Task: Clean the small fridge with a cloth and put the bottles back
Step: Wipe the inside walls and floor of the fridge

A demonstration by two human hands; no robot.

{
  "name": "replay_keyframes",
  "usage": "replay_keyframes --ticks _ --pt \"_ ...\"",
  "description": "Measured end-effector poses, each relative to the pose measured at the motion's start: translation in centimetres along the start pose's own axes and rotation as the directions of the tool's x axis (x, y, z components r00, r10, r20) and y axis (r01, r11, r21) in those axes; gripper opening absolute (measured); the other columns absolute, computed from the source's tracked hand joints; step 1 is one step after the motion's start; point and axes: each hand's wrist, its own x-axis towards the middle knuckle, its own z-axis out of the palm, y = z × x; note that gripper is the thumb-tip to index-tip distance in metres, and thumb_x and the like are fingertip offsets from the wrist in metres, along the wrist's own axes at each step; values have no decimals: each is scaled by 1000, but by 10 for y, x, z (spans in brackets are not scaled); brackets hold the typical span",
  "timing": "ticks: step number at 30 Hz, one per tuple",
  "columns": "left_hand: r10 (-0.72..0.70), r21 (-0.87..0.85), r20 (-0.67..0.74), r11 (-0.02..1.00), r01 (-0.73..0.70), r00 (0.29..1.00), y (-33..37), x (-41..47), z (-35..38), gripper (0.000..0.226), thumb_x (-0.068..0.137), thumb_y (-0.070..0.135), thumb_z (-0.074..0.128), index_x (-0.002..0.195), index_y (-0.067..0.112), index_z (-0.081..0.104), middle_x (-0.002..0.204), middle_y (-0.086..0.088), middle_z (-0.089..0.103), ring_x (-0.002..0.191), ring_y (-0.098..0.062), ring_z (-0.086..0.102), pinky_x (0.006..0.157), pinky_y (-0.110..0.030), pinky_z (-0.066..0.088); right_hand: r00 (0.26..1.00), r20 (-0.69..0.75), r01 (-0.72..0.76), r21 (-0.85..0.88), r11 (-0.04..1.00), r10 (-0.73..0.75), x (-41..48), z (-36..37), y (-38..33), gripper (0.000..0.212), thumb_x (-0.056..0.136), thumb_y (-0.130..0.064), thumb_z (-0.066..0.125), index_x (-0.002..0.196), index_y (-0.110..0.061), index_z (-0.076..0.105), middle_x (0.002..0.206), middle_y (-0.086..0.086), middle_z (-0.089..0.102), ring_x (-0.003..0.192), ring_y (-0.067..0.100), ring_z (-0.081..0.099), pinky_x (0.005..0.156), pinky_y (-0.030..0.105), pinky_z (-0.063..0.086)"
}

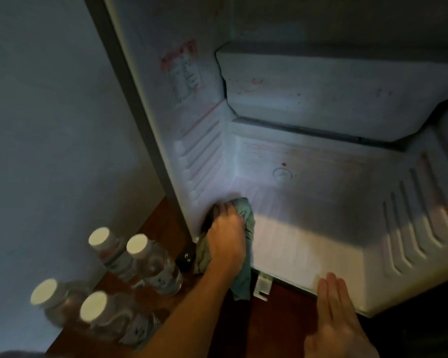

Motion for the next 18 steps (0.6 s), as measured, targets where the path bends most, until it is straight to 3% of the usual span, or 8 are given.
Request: replay_keyframes --ticks 3,5,8,11,16,18 --pt "69 6 -13 998 -69 998 14 41 10 36 104 27 43 134 10 49 132 -12 56 116 -27 59 92 -35 49 994 -80 71 -59 996 -76 3 8 0 61 77 -17 27 125 18 42 125 42 55 127 48 42 114 44 21" --pt "97 40 -2 994 -97 995 27 74 14 35 105 28 39 134 12 48 132 -13 56 116 -29 58 93 -37 46 986 -155 60 -46 997 -66 8 19 -1 58 81 -15 25 125 17 45 126 40 55 122 49 49 115 41 23" --pt "92 42 17 995 -93 996 40 101 13 34 104 31 40 128 10 55 128 -14 61 117 -32 59 95 -39 46 985 -168 45 13 999 -42 14 22 1 73 65 -17 36 125 22 52 133 39 50 121 54 53 109 48 34" --pt "101 20 62 994 -103 993 29 95 11 38 102 37 44 122 9 61 121 -17 65 114 -36 59 94 -41 46 985 -170 28 94 995 -12 6 15 -6 92 53 -27 40 133 19 47 143 36 43 133 49 43 110 52 31" --pt "172 -31 86 985 -170 981 19 32 -6 44 100 44 48 125 9 57 117 -17 65 109 -35 61 90 -40 47 998 -33 -44 57 997 46 3 5 -14 93 58 -31 33 138 16 43 149 33 36 140 45 36 112 49 25" --pt "219 -63 66 975 -215 973 12 -6 -13 49 99 45 49 135 11 52 124 -14 63 111 -34 60 91 -41 47 998 -16 -60 58 996 61 4 0 -15 92 54 -28 42 136 15 46 147 32 40 137 44 41 114 44 20"
